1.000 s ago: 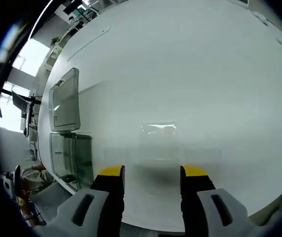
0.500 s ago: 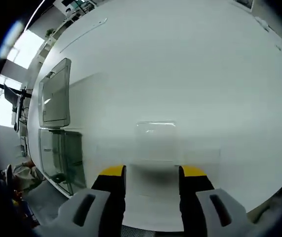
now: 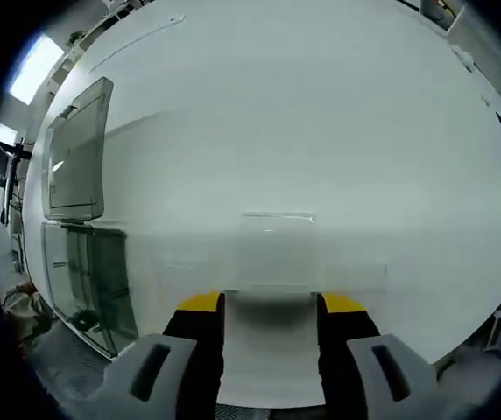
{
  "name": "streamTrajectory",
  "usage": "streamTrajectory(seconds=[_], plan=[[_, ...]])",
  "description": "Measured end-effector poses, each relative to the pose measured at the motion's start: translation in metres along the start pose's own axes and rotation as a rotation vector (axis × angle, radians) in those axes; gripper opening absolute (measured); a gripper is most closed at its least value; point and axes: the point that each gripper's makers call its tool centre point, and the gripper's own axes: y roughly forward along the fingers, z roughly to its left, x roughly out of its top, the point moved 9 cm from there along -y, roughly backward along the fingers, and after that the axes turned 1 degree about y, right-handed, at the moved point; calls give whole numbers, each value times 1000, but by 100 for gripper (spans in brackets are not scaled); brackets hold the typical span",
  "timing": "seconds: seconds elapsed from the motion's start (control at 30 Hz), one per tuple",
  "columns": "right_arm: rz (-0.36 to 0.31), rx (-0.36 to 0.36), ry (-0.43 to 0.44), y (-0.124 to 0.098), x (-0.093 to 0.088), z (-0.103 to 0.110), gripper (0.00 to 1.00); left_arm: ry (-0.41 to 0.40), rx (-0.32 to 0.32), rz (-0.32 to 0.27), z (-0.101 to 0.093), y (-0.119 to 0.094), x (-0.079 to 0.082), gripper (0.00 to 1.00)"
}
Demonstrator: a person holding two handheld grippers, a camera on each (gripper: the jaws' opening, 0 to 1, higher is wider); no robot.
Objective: Insert the divider into the dual guide fixture by aligning both edges with the guide slots and pushing it downward to the bottom, including one-sided entry, uneven engagement, binding, and posture correction.
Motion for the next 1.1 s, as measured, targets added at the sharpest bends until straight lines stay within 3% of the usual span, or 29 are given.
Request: streamTrajectory(seconds=[0.8,1.1], plan=[[19,-28,2,-1,-2,3,35,0,-20,4,6,6,3,74],[17,-29,18,-1,-1,1,30,6,-19,6,5,5,4,74]])
